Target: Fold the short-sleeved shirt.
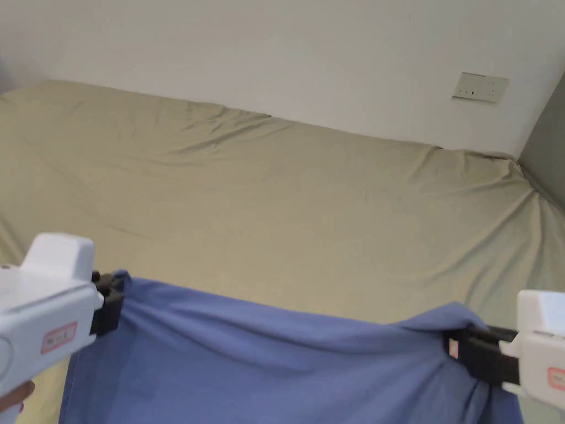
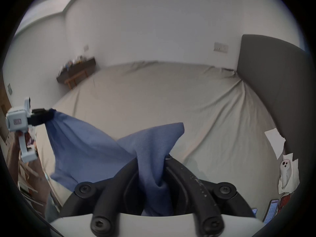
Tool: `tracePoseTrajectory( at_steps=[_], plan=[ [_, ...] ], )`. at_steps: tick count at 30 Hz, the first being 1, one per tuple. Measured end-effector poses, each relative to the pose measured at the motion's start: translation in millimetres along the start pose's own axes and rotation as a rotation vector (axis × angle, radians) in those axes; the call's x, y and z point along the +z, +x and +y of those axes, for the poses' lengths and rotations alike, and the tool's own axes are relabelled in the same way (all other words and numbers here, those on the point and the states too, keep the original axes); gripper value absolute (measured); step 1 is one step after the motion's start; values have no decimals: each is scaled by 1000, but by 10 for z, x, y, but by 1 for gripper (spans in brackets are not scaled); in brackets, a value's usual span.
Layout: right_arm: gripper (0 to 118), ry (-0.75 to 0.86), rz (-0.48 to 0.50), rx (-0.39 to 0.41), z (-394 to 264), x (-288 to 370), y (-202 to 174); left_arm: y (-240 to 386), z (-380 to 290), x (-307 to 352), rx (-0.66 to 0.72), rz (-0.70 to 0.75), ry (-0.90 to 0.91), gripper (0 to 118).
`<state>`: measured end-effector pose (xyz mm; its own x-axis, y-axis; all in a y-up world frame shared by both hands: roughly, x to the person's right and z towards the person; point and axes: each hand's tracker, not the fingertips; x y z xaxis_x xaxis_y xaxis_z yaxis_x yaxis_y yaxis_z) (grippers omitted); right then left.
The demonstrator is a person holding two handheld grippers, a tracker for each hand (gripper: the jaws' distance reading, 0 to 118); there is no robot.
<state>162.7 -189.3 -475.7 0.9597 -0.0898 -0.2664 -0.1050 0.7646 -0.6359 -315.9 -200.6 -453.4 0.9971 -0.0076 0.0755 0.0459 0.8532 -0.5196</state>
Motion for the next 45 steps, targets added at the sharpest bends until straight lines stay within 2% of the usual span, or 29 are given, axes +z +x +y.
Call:
tracePoseTrajectory(
  at_steps=[7, 16, 23, 28, 37, 43, 45],
  plan=[
    [14, 217, -5, -8, 912, 678, -100, -108, 1069, 291, -7, -6, 163, 2],
    [14, 324, -53, -31, 2212, 863, -181, -8, 2471, 345, -104, 109, 316, 2],
    [14, 440, -167, -49, 3089, 737, -158, 175, 3403, 247, -154, 191, 408, 2],
    [14, 468, -266, 4, 3636, 517, -158, 251, 3889, -101, -109, 210, 427, 2],
    [14, 591, -316, -5, 4401, 153, 10, 335, 4400, -704, -95, 283, 489, 2],
    [14, 612, -285, -27, 4303, -71, 95, 251, 4216, -918, -72, 293, 481, 2],
    [14, 562, -274, -6, 4139, -250, 110, 225, 4051, -1034, -61, 293, 434, 2]
  ],
)
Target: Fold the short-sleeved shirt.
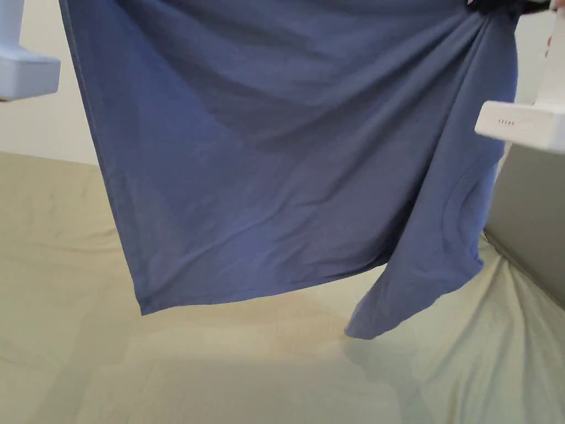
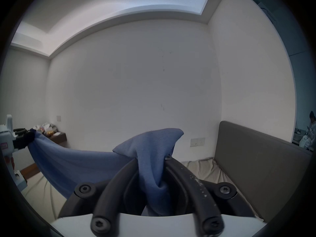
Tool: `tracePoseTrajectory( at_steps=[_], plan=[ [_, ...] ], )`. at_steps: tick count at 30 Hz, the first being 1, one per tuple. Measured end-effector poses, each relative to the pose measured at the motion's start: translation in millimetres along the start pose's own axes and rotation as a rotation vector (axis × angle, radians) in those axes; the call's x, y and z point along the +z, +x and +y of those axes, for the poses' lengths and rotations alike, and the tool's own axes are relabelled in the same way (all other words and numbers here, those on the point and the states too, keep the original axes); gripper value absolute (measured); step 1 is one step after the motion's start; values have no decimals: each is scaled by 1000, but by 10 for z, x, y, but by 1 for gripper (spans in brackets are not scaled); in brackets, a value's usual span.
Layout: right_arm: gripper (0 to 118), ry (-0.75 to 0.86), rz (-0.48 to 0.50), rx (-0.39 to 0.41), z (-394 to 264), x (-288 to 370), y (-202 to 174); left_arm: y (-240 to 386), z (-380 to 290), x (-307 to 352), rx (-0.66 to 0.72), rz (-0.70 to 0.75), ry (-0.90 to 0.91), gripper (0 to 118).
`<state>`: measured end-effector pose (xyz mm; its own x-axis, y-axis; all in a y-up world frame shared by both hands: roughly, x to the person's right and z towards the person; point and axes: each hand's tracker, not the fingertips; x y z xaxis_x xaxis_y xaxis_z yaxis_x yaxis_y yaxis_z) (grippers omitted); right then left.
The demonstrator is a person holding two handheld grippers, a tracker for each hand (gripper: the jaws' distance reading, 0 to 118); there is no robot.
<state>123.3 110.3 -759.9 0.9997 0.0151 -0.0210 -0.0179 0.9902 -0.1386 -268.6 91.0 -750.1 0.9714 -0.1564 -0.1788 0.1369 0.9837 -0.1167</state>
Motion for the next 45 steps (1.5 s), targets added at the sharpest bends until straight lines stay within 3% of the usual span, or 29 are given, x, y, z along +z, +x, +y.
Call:
tracePoseTrajectory(
  at_steps=[5, 12, 25, 30, 45],
  plan=[
    [14, -175, 33, 27, -805, -55, -48, 3, -694, 29, 10, -43, -139, 2],
    [14, -354, 114, 47, -1836, 343, -176, -192, -1613, 246, 14, -90, -292, 2],
    [14, -609, 334, 41, -3434, 1857, -366, -677, -3143, 1894, 100, -166, -458, 2],
    [14, -660, 335, 62, -3954, 2425, -435, -689, -3627, 2528, 59, -152, -509, 2],
    [14, -723, 247, -78, -4697, 3628, -129, -900, -4218, 3894, 184, -91, -610, 2]
  ],
)
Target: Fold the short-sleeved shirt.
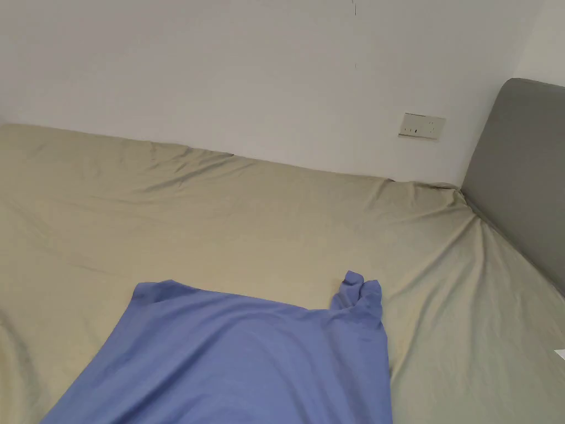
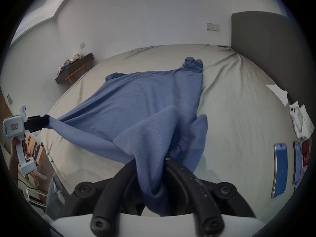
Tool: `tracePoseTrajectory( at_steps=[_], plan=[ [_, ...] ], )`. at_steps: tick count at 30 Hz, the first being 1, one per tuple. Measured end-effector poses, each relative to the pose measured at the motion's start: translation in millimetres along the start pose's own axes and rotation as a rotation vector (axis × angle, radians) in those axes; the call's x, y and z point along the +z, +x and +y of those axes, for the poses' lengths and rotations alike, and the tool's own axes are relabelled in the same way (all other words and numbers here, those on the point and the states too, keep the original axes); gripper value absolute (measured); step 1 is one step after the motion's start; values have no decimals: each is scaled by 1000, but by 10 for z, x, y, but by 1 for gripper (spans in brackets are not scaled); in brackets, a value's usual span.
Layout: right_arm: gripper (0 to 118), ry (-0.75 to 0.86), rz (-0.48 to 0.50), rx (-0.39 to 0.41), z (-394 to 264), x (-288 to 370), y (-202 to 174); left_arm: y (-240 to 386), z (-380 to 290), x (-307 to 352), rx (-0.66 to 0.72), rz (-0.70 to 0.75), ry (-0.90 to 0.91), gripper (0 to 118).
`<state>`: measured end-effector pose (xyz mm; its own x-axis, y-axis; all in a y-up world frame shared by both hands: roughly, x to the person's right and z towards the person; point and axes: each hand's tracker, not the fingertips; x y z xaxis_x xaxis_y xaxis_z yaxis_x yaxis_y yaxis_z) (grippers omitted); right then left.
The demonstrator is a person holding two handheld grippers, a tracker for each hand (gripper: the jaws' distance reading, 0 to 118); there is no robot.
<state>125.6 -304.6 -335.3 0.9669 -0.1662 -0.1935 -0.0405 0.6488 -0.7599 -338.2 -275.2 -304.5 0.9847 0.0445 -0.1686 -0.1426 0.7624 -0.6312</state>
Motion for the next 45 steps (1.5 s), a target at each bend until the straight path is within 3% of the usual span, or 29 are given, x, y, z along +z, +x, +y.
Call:
tracePoseTrajectory(
  at_steps=[4, 9, 20, 21, 23, 24, 25, 27, 29, 30, 32, 34, 35, 37, 38, 39, 41, 42, 45],
  plan=[
    [14, -12, -12, -10, -238, 154, -30, 114, -275, 118, -83, 32, -50, 2],
    [14, -33, -38, -14, -514, 250, -27, 111, -513, 121, -74, 17, -122, 2],
    [14, -56, -81, -111, -869, 221, -28, 177, -703, 51, -116, 24, -195, 2],
    [17, -54, -82, -115, -890, 207, -27, 176, -710, 36, -115, 23, -200, 2],
    [36, -50, -91, -124, -943, 152, -30, 176, -733, -7, -114, 25, -209, 3],
    [44, -60, -110, -116, -976, 111, -33, 179, -742, -45, -117, 28, -215, 13],
    [50, -56, -107, -110, -1019, 88, -23, 182, -756, -86, -121, 31, -222, 32],
    [72, 3, -88, -92, -1067, 104, -44, 130, -839, -212, -112, 43, -251, 85],
    [79, -21, -94, -83, -1022, 94, -60, 83, -901, -274, -68, 88, -253, 93],
    [79, -31, -104, -81, -1004, 100, -75, 37, -897, -247, -29, 92, -240, 93],
    [99, -40, -119, -103, -968, 239, -91, -32, -867, -126, 45, 45, -246, 90],
    [100, 67, -100, -168, -932, 526, -79, -51, -819, 86, 63, 12, -187, 78],
    [100, 127, -111, -191, -923, 661, -80, -21, -788, 227, 50, 5, -141, 67],
    [100, 210, -160, -204, -893, 925, -75, 40, -738, 392, 11, 31, -74, 24],
    [97, 204, -189, -199, -875, 1000, -71, 68, -717, 428, -2, 37, -61, 7],
    [80, 186, -188, -191, -858, 1061, -60, 104, -702, 449, -1, 40, -69, 0],
    [14, 209, -214, -178, -880, 1117, -44, 127, -678, 455, -4, 8, -78, 0],
    [2, 229, -250, -174, -919, 1113, -42, 144, -684, 452, 6, -22, -79, 0],
    [1, 180, -224, -207, -1018, 1083, 10, 222, -740, 403, 5, -28, -92, 0]
  ],
)
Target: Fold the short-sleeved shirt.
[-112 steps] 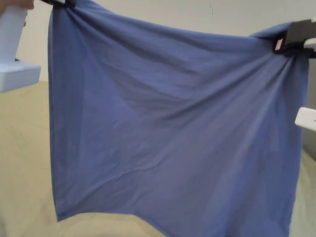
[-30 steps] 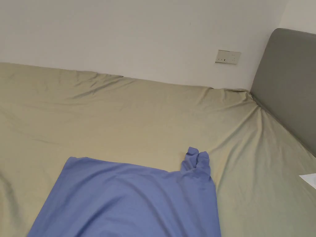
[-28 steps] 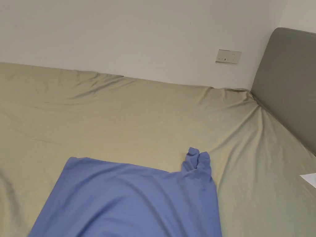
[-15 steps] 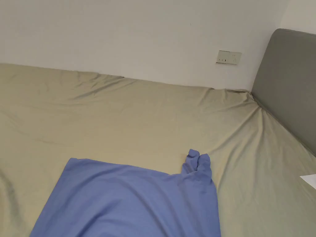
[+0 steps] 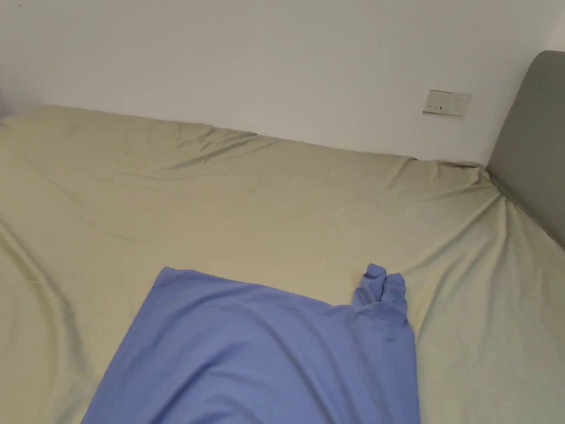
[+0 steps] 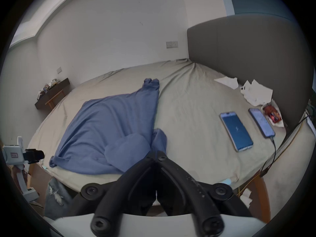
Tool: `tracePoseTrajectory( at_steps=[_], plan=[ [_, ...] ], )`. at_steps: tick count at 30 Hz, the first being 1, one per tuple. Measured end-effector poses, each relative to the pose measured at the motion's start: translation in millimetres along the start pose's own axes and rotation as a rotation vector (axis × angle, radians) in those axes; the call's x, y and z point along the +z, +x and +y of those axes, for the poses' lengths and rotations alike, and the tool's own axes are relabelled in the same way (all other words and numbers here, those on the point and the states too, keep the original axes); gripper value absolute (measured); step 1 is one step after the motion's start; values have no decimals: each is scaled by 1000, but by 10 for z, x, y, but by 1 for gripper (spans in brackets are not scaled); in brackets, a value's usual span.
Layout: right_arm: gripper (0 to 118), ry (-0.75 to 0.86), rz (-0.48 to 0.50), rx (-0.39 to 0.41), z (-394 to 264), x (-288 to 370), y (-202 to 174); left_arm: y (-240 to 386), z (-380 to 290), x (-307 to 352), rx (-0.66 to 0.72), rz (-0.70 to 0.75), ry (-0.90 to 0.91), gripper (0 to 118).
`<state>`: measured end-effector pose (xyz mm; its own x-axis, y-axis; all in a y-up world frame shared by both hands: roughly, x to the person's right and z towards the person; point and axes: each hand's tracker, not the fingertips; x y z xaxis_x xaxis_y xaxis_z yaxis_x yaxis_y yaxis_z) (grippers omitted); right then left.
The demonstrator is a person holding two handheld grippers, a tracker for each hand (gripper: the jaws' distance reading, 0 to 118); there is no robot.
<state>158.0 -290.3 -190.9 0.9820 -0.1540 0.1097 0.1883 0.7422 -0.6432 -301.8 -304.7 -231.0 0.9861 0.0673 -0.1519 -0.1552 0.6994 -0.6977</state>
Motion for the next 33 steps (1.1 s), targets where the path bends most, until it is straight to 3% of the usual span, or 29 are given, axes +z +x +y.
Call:
tracePoseTrajectory(
  at_steps=[2, 8, 11, 17, 18, 19, 21, 22, 25, 33],
  plan=[
    [1, -13, 34, -59, -94, -18, 28, 53, -57, -18, -6, -4, -22, 0],
    [1, -37, 35, -75, -155, -37, -7, 85, -6, 53, 17, -56, -15, 0],
    [1, -30, 49, -88, -42, -73, 4, -6, 415, 4, 63, -123, 67, 0],
    [1, -19, 51, -109, 224, -196, -44, 21, 1639, -782, -84, -114, 126, 1],
    [1, -23, 56, -116, 268, -233, -51, 92, 1837, -972, -85, -115, 111, 17],
    [1, -30, 62, -126, 319, -273, -60, 139, 2036, -1179, -92, -117, 97, 43],
    [1, -44, 69, -143, 417, -360, -75, 222, 2351, -1600, -101, -140, 50, 110],
    [1, -49, 69, -151, 467, -412, -83, 290, 2492, -1805, -111, -138, 27, 117],
    [1, -63, 65, -164, 619, -552, -100, 465, 2846, -2320, -166, -140, 15, 102],
    [1, -85, 79, -182, 944, -814, -106, 787, 3172, -3383, -193, -53, -173, 102]
  ],
)
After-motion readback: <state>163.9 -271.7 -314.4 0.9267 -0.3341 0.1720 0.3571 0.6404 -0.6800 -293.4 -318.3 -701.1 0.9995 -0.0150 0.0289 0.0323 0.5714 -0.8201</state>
